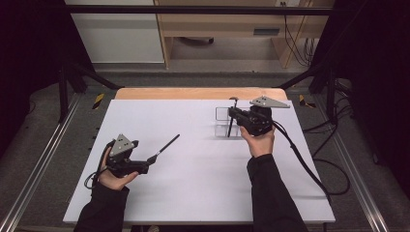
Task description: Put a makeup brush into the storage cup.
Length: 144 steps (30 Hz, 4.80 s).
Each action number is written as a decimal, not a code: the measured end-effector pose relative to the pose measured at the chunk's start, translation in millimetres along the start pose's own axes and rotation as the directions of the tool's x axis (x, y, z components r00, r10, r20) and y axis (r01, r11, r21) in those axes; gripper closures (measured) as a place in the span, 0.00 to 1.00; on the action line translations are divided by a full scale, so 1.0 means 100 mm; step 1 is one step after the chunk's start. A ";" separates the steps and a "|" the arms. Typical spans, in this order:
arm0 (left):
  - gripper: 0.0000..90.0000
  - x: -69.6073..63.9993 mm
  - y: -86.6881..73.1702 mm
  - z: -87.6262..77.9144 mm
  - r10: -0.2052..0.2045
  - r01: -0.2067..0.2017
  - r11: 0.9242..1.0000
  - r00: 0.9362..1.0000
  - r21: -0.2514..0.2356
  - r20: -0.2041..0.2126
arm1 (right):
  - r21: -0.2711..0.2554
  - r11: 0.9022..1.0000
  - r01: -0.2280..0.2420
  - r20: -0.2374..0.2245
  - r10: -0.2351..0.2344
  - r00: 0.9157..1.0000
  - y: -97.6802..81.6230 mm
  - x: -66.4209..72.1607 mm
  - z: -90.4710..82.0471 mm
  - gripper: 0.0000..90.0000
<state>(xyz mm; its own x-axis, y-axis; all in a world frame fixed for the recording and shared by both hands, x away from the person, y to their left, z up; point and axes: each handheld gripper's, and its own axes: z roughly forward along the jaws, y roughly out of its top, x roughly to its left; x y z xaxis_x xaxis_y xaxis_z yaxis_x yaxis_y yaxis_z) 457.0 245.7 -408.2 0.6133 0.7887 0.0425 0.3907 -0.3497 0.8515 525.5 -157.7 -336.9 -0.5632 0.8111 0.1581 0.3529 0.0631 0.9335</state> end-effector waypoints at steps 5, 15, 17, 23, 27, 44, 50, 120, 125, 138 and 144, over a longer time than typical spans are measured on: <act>0.14 -0.01 0.00 0.01 0.003 -0.003 1.000 1.000 0.005 0.000 | -0.007 1.000 -0.001 0.026 0.002 1.000 0.05 -0.06 0.01 0.93; 0.14 -0.02 0.00 0.02 0.008 -0.008 1.000 1.000 0.013 0.005 | -0.025 1.000 -0.003 0.067 0.004 0.998 0.13 -0.15 0.05 0.93; 0.14 -0.02 0.00 0.02 0.006 -0.006 1.000 1.000 0.014 0.004 | -0.024 1.000 -0.003 0.073 0.005 0.997 0.14 -0.16 0.07 0.93; 0.14 -0.01 0.00 0.01 0.002 -0.002 1.000 1.000 0.010 0.006 | -0.037 0.999 -0.002 0.087 0.005 0.996 0.17 -0.18 0.10 0.93; 0.14 -0.01 -0.01 0.01 0.001 -0.001 1.000 1.000 0.009 0.007 | -0.051 0.999 -0.001 0.106 0.007 0.994 0.23 -0.21 0.12 0.93; 0.15 -0.01 0.00 0.00 0.001 -0.001 1.000 1.000 0.005 0.011 | -0.045 0.999 -0.006 0.168 0.014 0.986 0.30 -0.34 0.30 0.93; 0.15 0.00 0.00 -0.01 0.001 -0.001 1.000 1.000 0.003 0.013 | -0.051 0.999 -0.014 0.182 0.023 0.983 0.31 -0.37 0.35 0.93; 0.15 -0.03 0.00 -0.01 0.007 -0.007 1.000 1.000 -0.001 0.019 | 0.094 0.993 -0.076 0.199 0.056 0.978 -0.25 -0.43 0.78 0.93; 0.15 -0.03 0.00 -0.01 0.010 -0.010 1.000 1.000 0.001 0.018 | 0.106 0.991 -0.081 0.203 0.058 0.977 -0.29 -0.46 0.77 0.93; 0.15 -0.03 0.00 0.00 0.009 -0.009 1.000 1.000 0.006 0.019 | 0.121 0.991 -0.066 0.217 0.039 0.975 -0.32 -0.43 0.70 0.83; 0.15 -0.03 0.00 0.01 0.007 -0.007 1.000 1.000 0.007 0.019 | 0.075 0.995 -0.064 0.205 0.048 0.978 -0.30 -0.38 0.47 0.66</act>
<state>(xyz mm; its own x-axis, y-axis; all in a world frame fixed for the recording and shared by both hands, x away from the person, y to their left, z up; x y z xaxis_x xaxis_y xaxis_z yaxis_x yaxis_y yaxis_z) 455.6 243.0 -408.9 0.6286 0.7767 0.0386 0.3913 -0.3588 0.8475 571.3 -163.4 -385.5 -0.3804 0.9152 0.1329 0.4433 0.0543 0.8947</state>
